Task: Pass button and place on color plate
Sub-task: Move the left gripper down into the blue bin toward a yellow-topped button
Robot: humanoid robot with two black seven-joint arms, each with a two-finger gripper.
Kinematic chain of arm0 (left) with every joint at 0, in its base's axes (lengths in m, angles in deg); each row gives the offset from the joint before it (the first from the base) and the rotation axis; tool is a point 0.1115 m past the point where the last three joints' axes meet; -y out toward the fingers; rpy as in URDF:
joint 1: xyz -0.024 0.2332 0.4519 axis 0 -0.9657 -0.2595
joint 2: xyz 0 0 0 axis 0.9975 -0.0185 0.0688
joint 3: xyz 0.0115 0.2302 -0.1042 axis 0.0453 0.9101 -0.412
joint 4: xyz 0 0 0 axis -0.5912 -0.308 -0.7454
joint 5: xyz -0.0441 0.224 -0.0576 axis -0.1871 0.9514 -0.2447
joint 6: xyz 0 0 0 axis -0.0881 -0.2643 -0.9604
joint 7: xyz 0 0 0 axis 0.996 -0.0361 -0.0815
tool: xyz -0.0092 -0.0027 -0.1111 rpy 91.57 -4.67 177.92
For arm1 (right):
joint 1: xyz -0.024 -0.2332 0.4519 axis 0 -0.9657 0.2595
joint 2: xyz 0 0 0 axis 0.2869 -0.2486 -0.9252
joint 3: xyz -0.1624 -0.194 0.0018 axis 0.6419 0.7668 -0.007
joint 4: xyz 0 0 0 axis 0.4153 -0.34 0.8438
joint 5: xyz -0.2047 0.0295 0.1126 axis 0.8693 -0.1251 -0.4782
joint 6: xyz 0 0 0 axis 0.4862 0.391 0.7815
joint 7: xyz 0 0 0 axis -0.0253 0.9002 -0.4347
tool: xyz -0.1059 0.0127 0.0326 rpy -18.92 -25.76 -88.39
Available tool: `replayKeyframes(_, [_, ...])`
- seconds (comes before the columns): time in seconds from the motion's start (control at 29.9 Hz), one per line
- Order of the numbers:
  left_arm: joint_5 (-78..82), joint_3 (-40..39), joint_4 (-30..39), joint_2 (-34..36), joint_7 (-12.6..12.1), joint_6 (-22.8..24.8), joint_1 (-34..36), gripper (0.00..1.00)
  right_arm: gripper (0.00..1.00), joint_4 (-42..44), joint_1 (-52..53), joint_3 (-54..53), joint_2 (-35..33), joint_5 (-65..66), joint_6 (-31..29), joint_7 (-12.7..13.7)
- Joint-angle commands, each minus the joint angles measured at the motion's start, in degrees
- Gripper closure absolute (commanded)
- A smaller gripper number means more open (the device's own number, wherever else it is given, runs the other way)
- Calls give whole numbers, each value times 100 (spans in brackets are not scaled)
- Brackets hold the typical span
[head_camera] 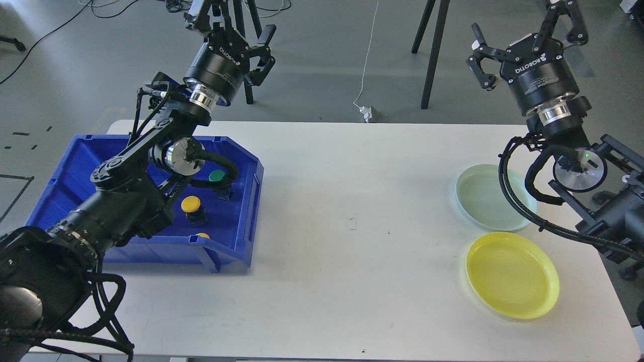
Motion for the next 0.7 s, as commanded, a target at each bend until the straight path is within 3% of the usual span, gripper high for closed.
replayKeyframes(0.0, [1,-13,5,14,0,34,-81,0,0,0,4,16,-5,3,-11,1])
replayKeyframes(0.13, [-68,-144,67,163,0,279,-81,0,0,0,4,25,-40,12,6,-8])
replayKeyframes(0.27, [-236,-383,-38,602,0,997,-90,0,0,0,13,25,-40,12,24,-8])
replayKeyframes(0.43, [-463,-663,-101,560,0,997,-125,0,0,9,39,-54,-49,3,33,-61])
replayKeyframes(0.57, [-693,-1146,1153,708,0,983,-669,0,0,17,39,-55,-66,3,33,-61])
replayKeyframes(0.67, [-405,-1094,2120,1199,0,186,-732,0,0,9,22,-11,-66,12,33,-61])
